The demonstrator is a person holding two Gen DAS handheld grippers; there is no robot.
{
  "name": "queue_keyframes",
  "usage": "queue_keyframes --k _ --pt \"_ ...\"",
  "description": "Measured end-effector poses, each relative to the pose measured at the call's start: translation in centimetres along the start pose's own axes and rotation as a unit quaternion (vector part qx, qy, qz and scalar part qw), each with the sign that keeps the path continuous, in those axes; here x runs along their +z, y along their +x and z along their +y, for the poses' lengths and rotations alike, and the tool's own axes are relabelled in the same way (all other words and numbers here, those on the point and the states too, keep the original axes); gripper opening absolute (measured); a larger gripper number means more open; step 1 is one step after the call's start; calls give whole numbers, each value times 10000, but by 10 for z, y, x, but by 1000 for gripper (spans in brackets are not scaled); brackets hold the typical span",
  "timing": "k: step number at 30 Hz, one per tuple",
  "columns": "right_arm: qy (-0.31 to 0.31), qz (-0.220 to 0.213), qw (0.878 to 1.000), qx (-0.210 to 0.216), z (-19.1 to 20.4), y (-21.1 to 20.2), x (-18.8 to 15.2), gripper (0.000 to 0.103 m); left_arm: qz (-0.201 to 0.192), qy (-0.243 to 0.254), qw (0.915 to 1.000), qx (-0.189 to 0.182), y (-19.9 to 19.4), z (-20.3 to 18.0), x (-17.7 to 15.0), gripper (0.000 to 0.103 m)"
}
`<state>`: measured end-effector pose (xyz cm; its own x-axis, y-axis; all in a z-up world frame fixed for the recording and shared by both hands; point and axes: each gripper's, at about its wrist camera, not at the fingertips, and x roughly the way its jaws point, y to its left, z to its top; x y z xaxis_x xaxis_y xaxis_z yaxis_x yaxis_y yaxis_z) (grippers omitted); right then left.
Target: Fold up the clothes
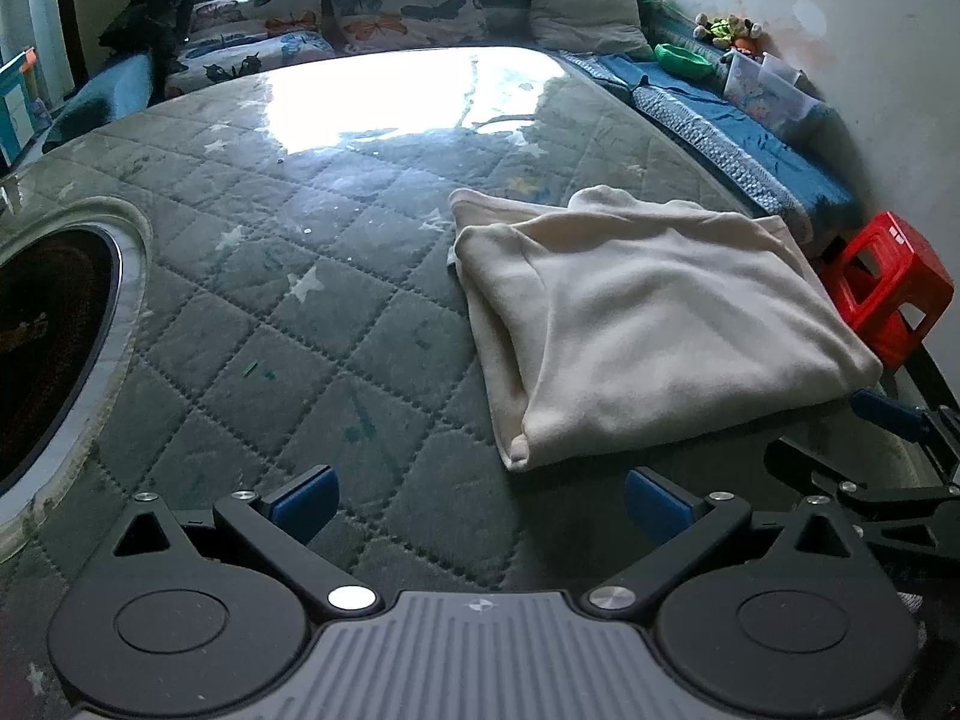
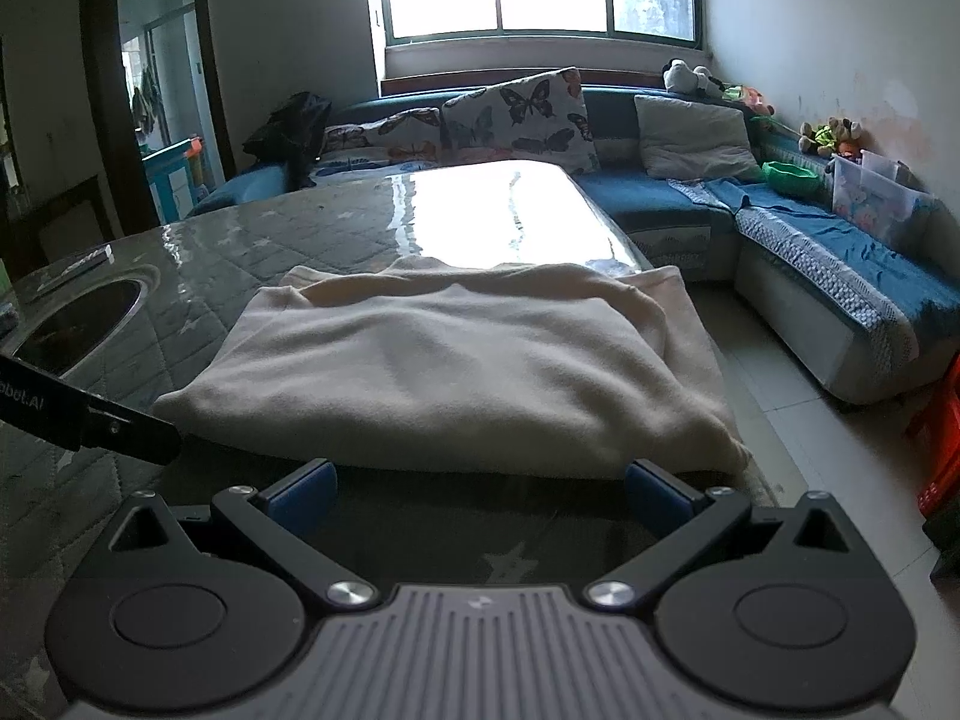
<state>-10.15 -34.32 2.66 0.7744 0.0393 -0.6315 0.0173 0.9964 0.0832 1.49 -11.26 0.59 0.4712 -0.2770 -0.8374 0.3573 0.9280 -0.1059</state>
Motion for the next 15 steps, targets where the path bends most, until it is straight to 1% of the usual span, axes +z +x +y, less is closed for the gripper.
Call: queue_keyframes --k 15 --pt "-44 84 10000 -5 3 -5 -4 103 -55 205 9996 193 -8 -12 -7 103"
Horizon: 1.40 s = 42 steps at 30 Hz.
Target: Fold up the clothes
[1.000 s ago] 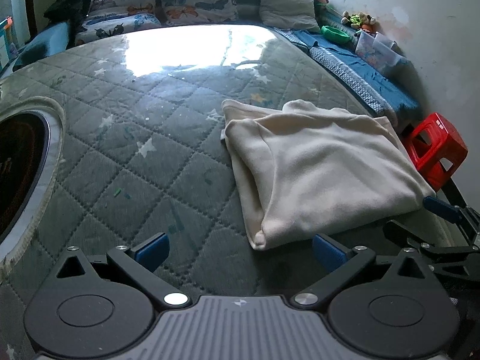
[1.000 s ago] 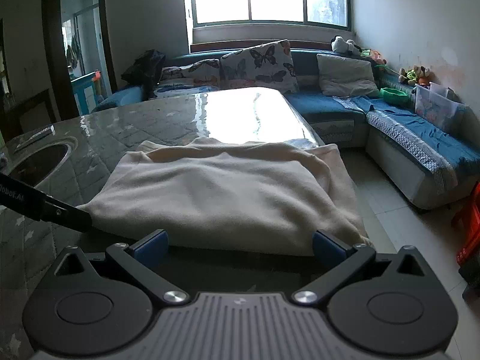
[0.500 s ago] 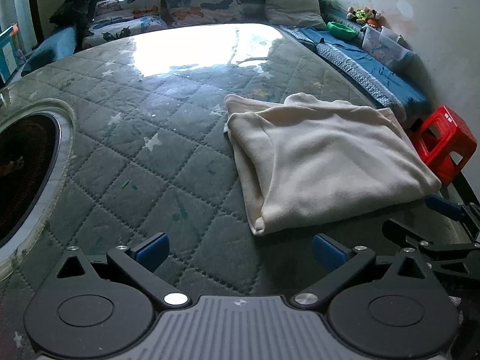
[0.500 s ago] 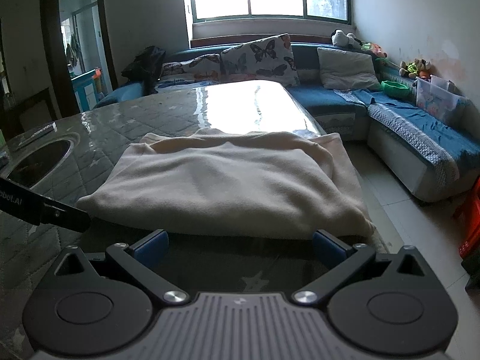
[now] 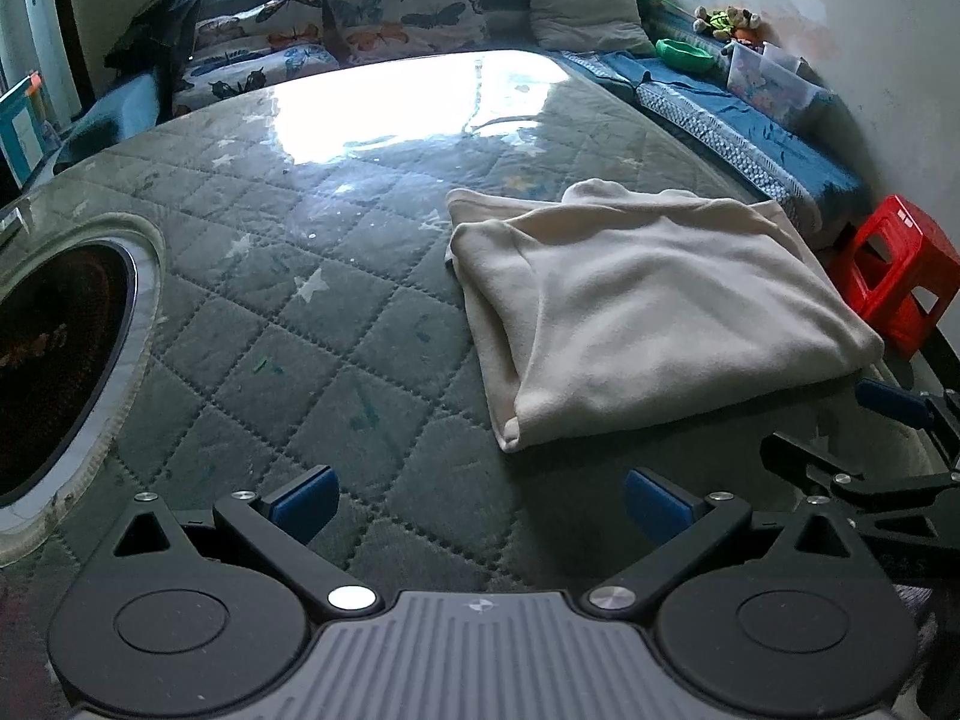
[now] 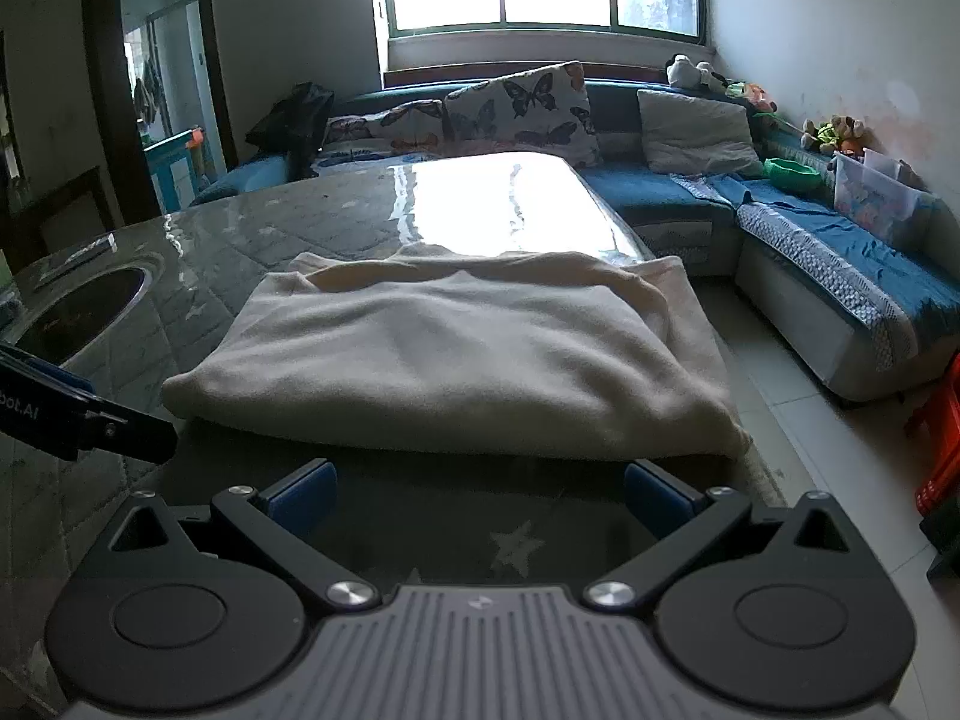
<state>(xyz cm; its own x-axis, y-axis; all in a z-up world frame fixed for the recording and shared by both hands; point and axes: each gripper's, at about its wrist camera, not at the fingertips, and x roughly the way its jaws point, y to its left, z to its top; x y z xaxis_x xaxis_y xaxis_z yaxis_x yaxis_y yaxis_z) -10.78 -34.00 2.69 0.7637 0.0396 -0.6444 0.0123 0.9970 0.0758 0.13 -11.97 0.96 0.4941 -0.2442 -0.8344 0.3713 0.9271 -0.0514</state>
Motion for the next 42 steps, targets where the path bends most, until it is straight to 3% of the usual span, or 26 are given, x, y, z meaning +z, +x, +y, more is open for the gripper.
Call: queue_keyframes --k 42 --pt "-48 77 9999 70 4 -10 -8 103 -15 138 9998 115 -5 -9 -10 103"
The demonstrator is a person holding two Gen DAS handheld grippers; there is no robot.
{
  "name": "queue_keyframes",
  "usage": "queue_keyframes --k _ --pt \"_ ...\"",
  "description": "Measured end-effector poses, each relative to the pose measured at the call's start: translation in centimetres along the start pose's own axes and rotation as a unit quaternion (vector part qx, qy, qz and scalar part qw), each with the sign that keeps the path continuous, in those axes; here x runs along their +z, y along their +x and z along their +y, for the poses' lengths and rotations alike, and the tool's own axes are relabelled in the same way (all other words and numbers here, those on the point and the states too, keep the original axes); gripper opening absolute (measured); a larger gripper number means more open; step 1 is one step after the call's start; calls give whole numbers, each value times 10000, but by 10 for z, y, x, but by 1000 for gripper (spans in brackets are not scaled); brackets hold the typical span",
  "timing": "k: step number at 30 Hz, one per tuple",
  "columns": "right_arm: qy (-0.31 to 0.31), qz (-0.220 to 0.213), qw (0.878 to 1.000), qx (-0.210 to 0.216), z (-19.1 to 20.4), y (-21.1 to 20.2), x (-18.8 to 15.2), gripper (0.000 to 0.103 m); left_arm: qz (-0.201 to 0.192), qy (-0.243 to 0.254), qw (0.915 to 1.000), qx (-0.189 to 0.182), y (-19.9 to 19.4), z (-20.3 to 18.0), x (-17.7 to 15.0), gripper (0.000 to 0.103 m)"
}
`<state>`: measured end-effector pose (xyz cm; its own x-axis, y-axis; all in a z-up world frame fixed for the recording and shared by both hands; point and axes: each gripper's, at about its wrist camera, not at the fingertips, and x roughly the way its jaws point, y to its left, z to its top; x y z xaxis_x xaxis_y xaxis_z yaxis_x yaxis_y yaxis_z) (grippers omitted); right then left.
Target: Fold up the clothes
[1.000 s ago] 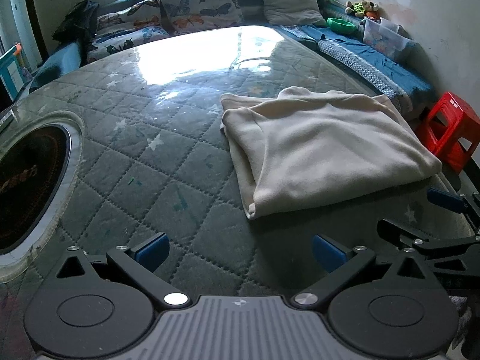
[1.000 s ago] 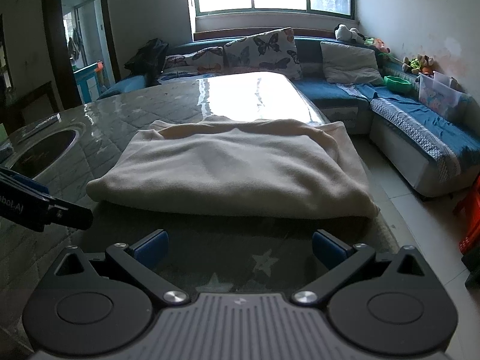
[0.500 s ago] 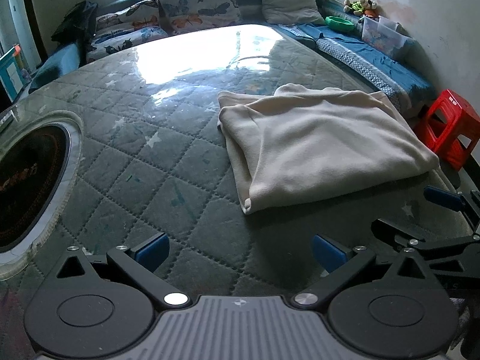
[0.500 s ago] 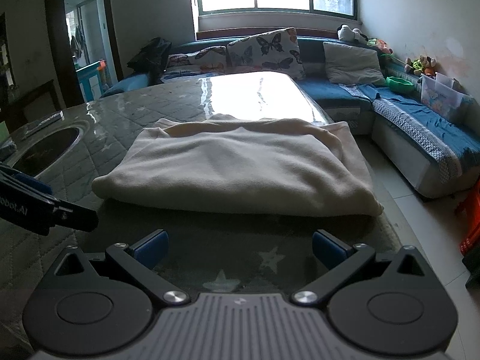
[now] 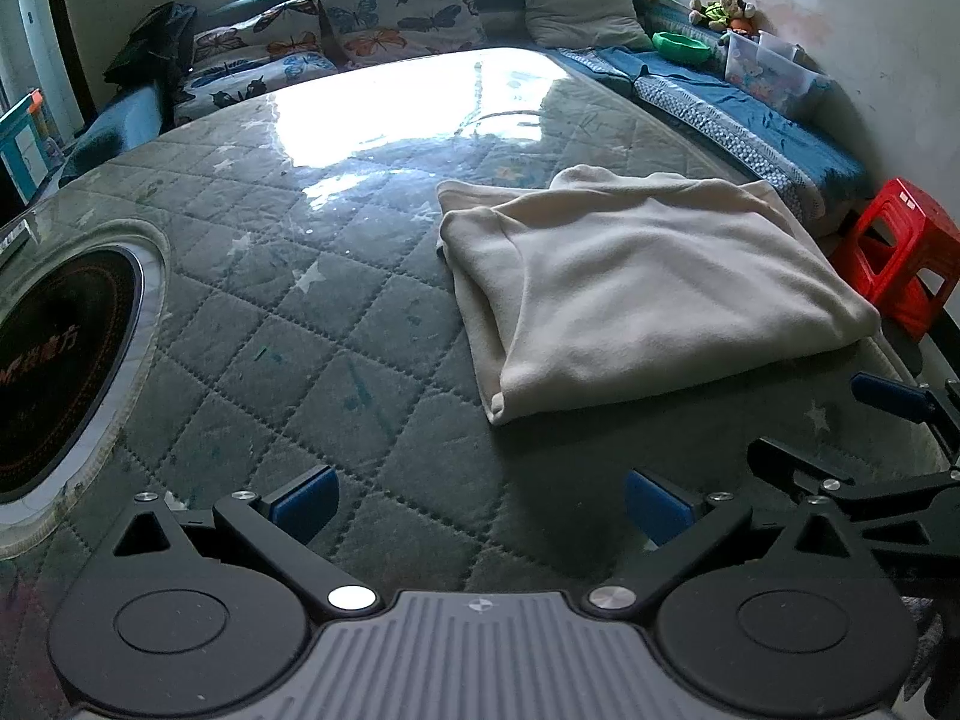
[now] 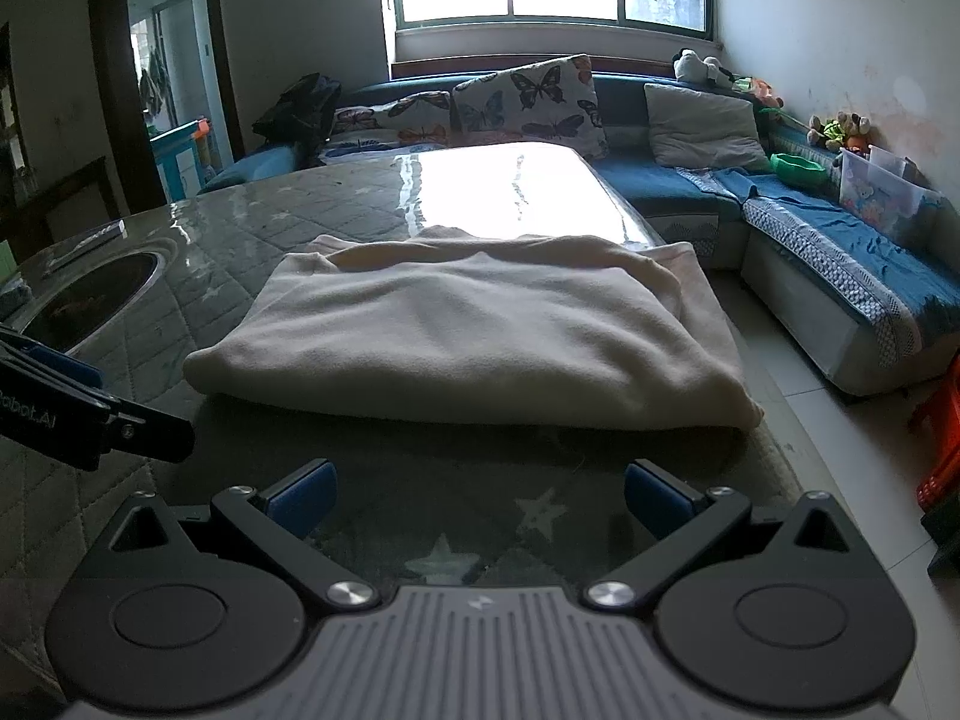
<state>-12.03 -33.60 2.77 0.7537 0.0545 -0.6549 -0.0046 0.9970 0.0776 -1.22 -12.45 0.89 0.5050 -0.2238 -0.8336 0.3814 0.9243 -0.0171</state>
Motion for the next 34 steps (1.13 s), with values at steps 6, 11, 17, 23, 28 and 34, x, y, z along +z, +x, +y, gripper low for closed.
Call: queue_keyframes --k 6,11,17,23,28,34 --pt "-32 21 10000 -26 1 0 0 103 -6 5 10000 0 0 -1 -1 103" --pt "-46 26 10000 -14 2 0 -1 103 -8 -12 10000 0 0 -1 -1 103" --pt "-68 10 10000 11 3 -1 -1 103 -12 -20 10000 13 -1 -1 -2 103" --pt "-74 5 10000 -3 3 -2 -1 103 -58 -17 10000 41 -2 -1 -1 103" --pt "-73 4 10000 -25 2 -2 0 103 -39 -10 10000 57 -1 -1 -1 103" --pt "-78 12 10000 -24 3 -2 -1 103 -27 4 10000 50 -1 -2 -1 103"
